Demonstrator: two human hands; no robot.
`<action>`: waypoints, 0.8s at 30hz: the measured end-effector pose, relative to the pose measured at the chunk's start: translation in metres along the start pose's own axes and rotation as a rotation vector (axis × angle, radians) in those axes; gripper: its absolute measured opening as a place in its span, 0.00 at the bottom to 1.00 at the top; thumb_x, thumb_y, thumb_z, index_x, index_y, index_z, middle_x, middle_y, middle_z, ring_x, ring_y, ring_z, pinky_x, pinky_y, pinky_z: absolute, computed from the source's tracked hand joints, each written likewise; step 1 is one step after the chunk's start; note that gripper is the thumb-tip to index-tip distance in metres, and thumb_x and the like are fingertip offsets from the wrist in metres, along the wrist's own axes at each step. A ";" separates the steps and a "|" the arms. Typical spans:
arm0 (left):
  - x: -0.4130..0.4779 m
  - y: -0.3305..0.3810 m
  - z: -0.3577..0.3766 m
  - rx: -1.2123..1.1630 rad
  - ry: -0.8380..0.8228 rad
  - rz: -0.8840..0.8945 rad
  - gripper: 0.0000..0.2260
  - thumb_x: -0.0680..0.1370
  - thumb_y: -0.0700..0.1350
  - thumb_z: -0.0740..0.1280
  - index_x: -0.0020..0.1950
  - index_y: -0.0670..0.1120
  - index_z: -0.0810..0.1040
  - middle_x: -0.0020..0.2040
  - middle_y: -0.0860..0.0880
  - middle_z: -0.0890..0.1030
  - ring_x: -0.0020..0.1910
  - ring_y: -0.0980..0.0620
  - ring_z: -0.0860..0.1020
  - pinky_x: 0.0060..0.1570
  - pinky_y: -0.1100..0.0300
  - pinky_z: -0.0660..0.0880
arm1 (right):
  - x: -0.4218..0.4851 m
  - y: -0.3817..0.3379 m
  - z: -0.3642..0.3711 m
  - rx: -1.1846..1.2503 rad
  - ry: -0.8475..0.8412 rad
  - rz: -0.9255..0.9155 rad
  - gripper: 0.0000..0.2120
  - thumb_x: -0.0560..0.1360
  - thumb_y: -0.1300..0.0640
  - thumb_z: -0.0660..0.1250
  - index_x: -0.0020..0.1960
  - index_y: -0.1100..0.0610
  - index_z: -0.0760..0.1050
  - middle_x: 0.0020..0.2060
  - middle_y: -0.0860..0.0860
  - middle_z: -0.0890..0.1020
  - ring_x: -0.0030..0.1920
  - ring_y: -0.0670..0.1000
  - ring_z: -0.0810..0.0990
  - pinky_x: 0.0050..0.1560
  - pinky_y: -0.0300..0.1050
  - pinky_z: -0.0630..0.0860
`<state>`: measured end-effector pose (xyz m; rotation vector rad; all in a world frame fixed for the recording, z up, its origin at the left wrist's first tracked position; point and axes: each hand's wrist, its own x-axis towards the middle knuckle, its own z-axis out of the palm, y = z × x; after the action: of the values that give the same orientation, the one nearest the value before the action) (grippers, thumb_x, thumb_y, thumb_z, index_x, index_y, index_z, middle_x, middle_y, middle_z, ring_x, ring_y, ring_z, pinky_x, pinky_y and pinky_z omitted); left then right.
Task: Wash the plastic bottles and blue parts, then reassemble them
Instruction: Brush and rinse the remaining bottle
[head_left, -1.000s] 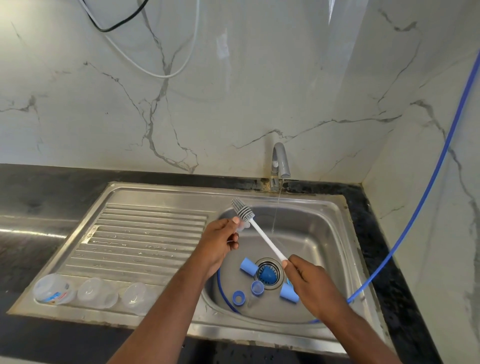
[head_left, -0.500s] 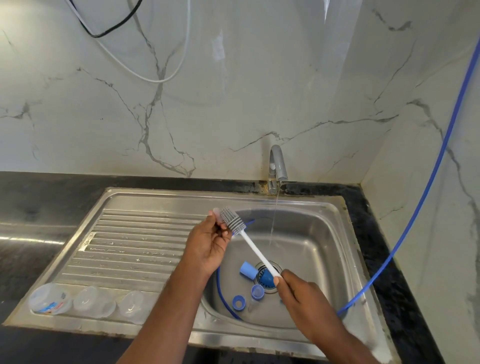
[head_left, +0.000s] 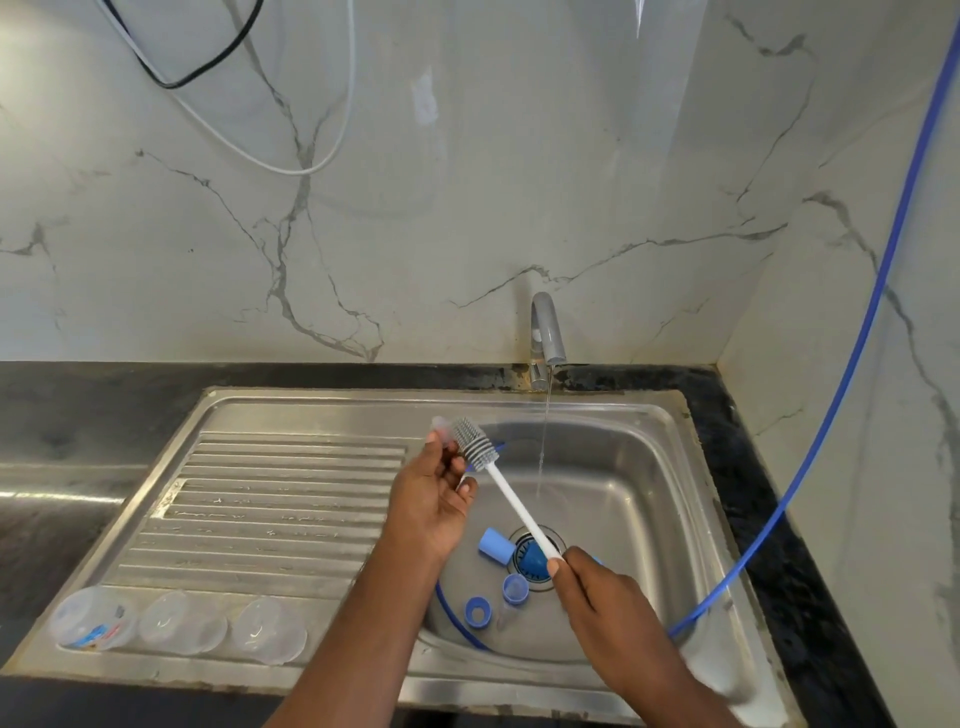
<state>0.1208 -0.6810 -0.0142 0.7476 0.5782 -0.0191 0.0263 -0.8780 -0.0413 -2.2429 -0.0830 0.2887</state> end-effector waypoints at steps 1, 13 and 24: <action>-0.002 -0.005 0.003 0.056 -0.012 0.013 0.07 0.80 0.48 0.67 0.51 0.45 0.80 0.38 0.51 0.79 0.32 0.57 0.73 0.28 0.63 0.69 | 0.004 0.000 0.001 0.007 0.012 0.014 0.14 0.83 0.41 0.55 0.39 0.37 0.66 0.30 0.45 0.75 0.31 0.46 0.73 0.34 0.41 0.69; -0.011 -0.037 0.025 0.138 -0.025 0.041 0.04 0.80 0.47 0.69 0.48 0.49 0.84 0.42 0.52 0.81 0.34 0.57 0.70 0.32 0.61 0.65 | 0.018 -0.009 -0.003 0.050 0.106 0.072 0.18 0.84 0.41 0.54 0.40 0.49 0.68 0.30 0.47 0.76 0.30 0.47 0.73 0.34 0.43 0.70; -0.012 -0.033 0.019 0.219 0.016 0.188 0.10 0.79 0.45 0.70 0.60 0.45 0.83 0.47 0.48 0.82 0.36 0.56 0.72 0.32 0.61 0.67 | 0.010 -0.015 0.000 0.098 0.067 0.094 0.18 0.84 0.42 0.54 0.39 0.49 0.67 0.29 0.46 0.73 0.29 0.43 0.70 0.32 0.37 0.65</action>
<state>0.1125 -0.7197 -0.0177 1.0141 0.5242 0.0984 0.0370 -0.8667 -0.0320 -2.1599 0.0715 0.2620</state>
